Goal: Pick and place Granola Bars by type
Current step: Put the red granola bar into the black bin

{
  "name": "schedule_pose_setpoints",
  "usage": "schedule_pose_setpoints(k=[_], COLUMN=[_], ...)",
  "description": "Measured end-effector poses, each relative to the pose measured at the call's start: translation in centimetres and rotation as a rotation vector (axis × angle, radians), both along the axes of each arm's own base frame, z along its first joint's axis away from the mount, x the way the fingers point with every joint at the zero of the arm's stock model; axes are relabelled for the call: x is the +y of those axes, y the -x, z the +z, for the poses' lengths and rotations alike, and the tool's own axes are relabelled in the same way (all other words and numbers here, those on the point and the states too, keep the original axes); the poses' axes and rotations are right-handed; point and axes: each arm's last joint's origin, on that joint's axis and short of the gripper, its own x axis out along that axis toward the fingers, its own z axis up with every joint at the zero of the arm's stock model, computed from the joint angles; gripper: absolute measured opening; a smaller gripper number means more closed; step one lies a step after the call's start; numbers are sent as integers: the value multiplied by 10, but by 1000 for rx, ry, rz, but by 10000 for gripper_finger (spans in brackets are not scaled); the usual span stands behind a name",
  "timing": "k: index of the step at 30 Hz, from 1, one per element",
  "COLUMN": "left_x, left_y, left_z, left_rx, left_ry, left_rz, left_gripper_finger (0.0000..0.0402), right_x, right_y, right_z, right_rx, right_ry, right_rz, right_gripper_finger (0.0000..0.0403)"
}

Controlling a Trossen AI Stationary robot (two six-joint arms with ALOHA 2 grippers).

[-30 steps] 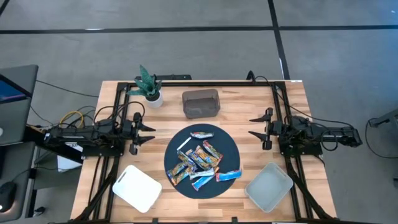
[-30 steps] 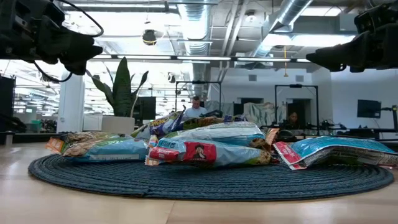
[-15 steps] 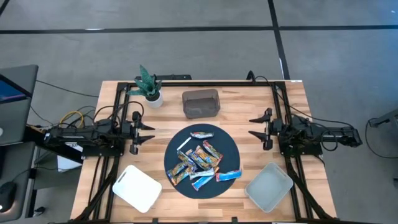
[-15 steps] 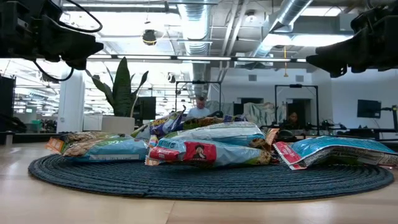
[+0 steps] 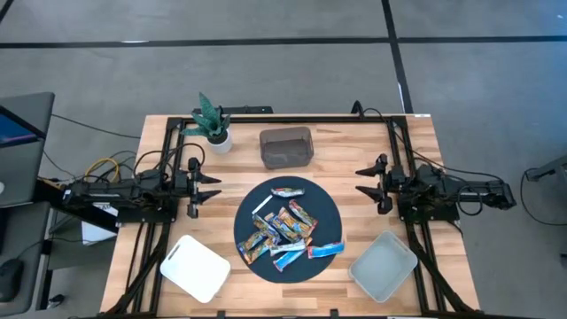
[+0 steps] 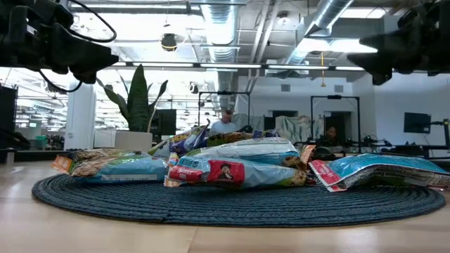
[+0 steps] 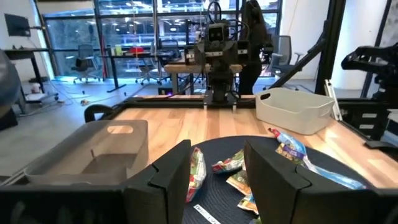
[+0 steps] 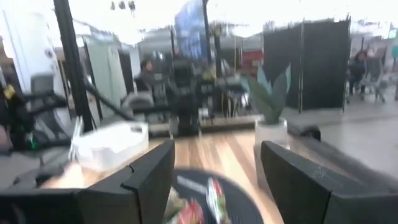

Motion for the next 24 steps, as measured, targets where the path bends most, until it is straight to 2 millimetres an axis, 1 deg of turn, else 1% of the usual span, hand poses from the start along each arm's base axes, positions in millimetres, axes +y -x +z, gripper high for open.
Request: schedule_pose_setpoints(k=[3,6,9,13,15,19,24], left_x=[0,0,-1,-2,-2,-2,-2], left_y=[0,0,0,0,0,0,0], left_z=[0,0,-1,-1,0,4,6], left_rx=[-5,-1,2,3,-5,-42,-59], left_ry=[2,22,46,33,-11,-123,-235], left_rz=[10,0,-34,-56,-53,-45,-33], left_gripper_finger=[145,145,145,145,145,145,145], right_x=[1,2,2,2,2,2,2], right_y=[1,2,2,2,-1,-5,-19], right_z=[8,11,11,13,15,37,60], right_rx=[-85,-119,-111,-121,-80,-66,5], right_ry=[6,36,68,-4,-20,-1,117], right_rz=[37,68,61,73,73,69,54], right_gripper_finger=[234,234,234,234,234,234,234])
